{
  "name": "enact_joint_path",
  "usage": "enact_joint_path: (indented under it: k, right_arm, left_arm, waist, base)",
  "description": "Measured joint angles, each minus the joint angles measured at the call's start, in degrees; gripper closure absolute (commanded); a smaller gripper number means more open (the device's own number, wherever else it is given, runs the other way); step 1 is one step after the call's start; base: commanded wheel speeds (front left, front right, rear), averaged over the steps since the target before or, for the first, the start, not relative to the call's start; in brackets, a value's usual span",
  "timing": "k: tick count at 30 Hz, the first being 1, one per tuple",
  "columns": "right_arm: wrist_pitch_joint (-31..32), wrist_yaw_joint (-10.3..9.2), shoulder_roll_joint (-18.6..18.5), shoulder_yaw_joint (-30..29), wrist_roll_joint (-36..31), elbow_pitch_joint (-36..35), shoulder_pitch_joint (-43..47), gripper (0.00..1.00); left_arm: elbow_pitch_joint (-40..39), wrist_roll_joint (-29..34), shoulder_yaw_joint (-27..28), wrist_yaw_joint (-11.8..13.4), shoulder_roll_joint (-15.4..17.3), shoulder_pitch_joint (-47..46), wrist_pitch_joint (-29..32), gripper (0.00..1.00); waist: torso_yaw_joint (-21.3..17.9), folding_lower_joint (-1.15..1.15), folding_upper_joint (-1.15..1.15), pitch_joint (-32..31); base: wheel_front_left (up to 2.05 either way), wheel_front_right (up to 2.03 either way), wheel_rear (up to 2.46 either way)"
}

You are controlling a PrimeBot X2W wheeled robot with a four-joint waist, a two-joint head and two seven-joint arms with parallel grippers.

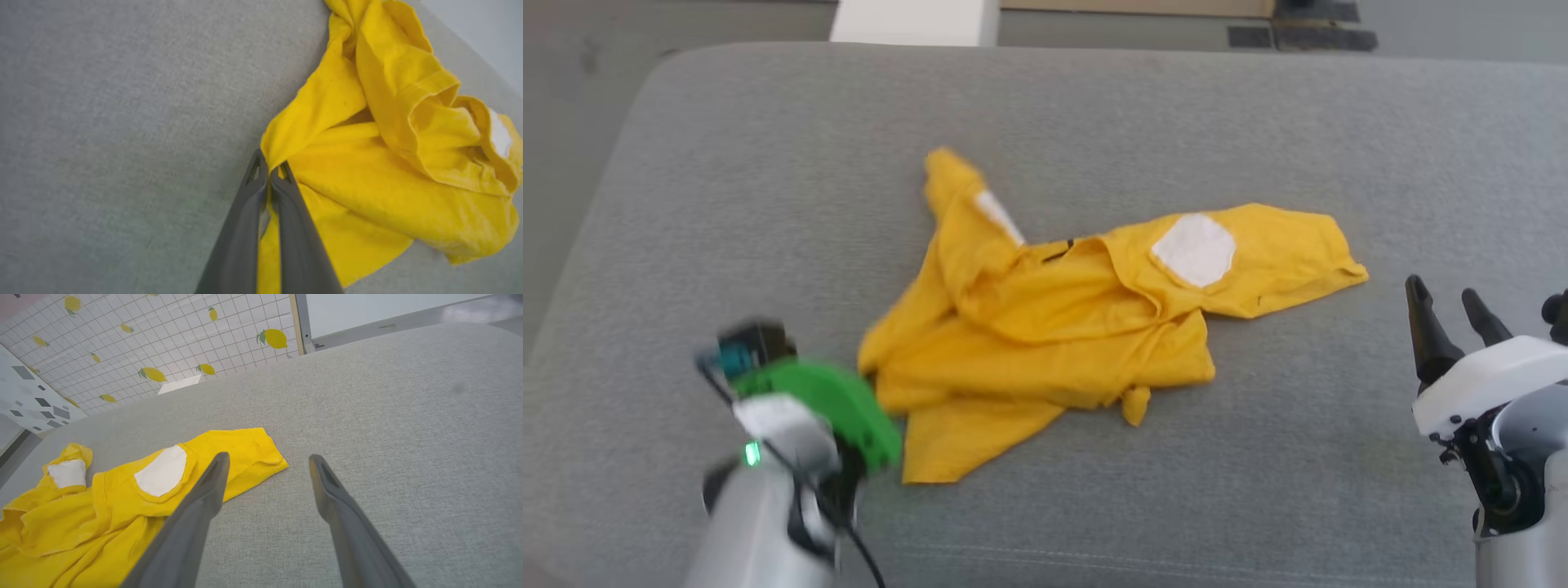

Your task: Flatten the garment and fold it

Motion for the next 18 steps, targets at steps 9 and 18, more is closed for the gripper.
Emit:
enact_joint_path:
  k: [9, 18]
  right_arm:
    - [2.1, 0.00, 0.0, 0.0, -0.3, 0.6, 0.3, 0.00]
    - [6.3, -0.01, 0.0, 0.1, -4.6, 4.4, -1.2, 0.00]
  left_arm:
    - [-4.1, -2.7, -0.4, 0.7, -1.7, 8.1, -0.3, 0.00]
    - [-10.9, 5.7, 0.6, -4.4, 1.9, 7.9, -22.7, 0.00]
  waist:
    - [3.4, 0.00, 0.00, -1.6]
    - [3.7, 0.00, 0.00, -1.1]
  base:
    - [0.00, 0.00, 0.00]
    - [0.00, 0.00, 0.00]
